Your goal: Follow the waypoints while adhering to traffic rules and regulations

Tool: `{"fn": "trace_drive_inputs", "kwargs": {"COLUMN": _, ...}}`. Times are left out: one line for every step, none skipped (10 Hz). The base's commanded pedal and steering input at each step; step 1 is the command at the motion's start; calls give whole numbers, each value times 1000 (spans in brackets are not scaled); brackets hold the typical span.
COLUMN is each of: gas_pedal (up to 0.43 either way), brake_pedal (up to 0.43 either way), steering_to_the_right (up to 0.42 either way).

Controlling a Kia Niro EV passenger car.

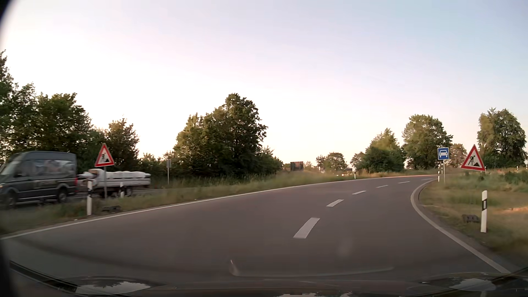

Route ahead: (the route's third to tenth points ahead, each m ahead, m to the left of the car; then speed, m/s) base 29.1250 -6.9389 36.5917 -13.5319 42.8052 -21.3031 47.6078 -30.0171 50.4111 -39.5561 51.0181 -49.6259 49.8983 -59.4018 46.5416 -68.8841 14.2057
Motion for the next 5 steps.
{"fn": "trace_drive_inputs", "kwargs": {"gas_pedal": 189, "brake_pedal": 18, "steering_to_the_right": 94}}
{"fn": "trace_drive_inputs", "kwargs": {"gas_pedal": 189, "brake_pedal": 12, "steering_to_the_right": 94}}
{"fn": "trace_drive_inputs", "kwargs": {"gas_pedal": 189, "brake_pedal": 18, "steering_to_the_right": 95}}
{"fn": "trace_drive_inputs", "kwargs": {"gas_pedal": 189, "brake_pedal": 18, "steering_to_the_right": 95}}
{"fn": "trace_drive_inputs", "kwargs": {"gas_pedal": 189, "brake_pedal": 18, "steering_to_the_right": 97}}
